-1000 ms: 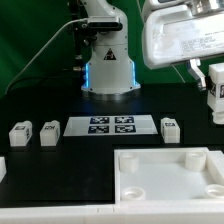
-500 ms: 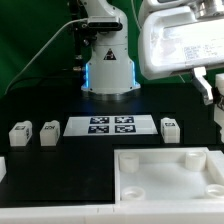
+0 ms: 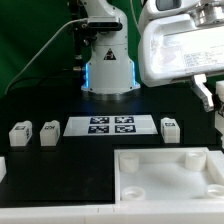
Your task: Assemble one leg
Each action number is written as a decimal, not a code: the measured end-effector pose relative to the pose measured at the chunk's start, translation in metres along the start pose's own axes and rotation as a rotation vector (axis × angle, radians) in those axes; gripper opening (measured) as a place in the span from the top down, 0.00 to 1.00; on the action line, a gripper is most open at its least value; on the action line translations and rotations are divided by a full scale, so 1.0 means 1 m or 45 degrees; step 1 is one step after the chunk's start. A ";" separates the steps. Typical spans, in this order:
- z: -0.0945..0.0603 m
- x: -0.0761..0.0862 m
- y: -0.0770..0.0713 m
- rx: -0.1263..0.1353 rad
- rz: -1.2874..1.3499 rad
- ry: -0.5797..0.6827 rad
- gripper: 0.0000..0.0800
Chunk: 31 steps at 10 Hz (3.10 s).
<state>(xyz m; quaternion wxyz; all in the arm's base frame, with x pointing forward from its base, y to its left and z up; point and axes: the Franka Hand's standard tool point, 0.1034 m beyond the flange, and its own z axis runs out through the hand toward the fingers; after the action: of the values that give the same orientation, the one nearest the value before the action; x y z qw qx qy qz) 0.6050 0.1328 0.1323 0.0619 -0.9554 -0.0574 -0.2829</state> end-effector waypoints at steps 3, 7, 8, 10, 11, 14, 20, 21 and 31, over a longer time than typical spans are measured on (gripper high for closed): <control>0.023 0.004 0.019 -0.030 -0.047 -0.012 0.64; 0.038 0.005 0.023 -0.033 -0.045 -0.018 0.64; 0.042 0.002 0.022 -0.030 -0.046 -0.028 0.64; 0.047 -0.006 0.021 -0.028 -0.049 -0.047 0.64; 0.049 -0.008 0.023 -0.029 -0.053 -0.053 0.64; 0.050 -0.009 0.025 -0.032 -0.068 -0.035 0.64; 0.047 -0.019 0.022 -0.032 -0.083 -0.036 0.64; 0.047 -0.022 0.022 -0.032 -0.084 -0.038 0.64; 0.058 -0.030 0.023 -0.045 -0.050 0.009 0.64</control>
Offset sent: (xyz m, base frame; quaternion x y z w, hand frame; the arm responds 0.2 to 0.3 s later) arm 0.0199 -0.0071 -0.0192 -0.0037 -0.0072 -0.0018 1.0000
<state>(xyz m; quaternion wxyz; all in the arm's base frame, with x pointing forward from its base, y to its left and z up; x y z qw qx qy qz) 0.6143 0.1169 0.0663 0.0397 -0.9541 -0.0709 -0.2884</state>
